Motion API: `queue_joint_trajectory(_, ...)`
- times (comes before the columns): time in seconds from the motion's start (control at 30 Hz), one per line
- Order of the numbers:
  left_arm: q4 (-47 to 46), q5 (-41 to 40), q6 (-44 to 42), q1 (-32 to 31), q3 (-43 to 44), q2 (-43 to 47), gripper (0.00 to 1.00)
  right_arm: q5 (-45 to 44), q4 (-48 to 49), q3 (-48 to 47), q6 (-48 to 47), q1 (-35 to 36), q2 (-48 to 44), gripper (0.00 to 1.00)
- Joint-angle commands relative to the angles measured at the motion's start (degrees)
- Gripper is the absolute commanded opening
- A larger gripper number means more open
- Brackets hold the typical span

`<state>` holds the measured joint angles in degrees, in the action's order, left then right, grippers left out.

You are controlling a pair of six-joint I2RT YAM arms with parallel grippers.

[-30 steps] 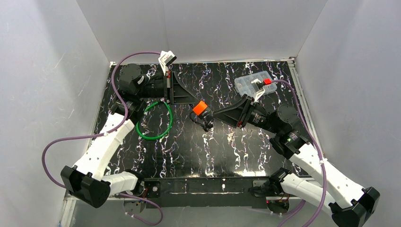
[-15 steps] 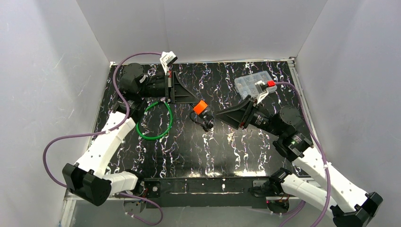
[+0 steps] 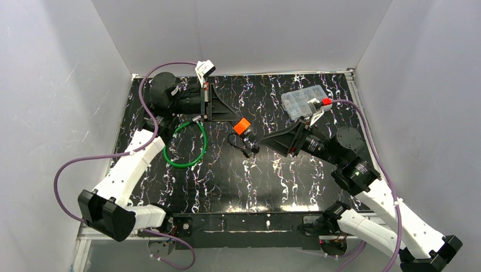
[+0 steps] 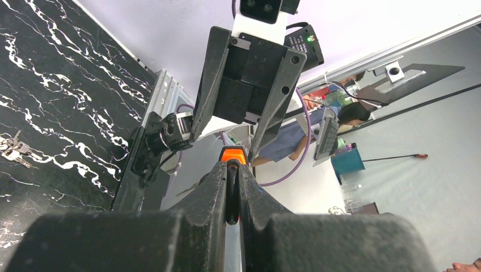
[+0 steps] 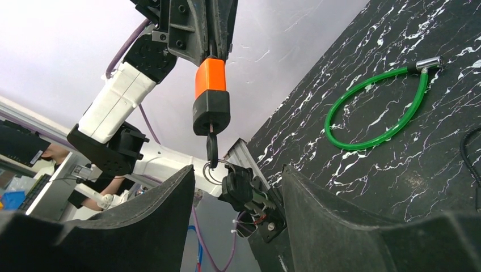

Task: Unlock with the key
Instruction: Unlock the lock.

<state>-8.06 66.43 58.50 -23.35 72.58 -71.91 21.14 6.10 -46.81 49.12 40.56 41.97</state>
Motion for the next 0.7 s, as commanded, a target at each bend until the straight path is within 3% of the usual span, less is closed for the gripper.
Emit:
queue_joint_trajectory(0.0,-0.6,0.7,-0.4,0.2,2.8,1.2,0.00,0.9,0.1,-3.0,-0.5,-0.1,-1.0,0.66)
queue_joint_trajectory(0.67,0.0,0.6,-0.9,0.2,2.2,1.6,0.00,3.7,-1.1,-1.2,2.5,-0.1,-3.6,0.68)
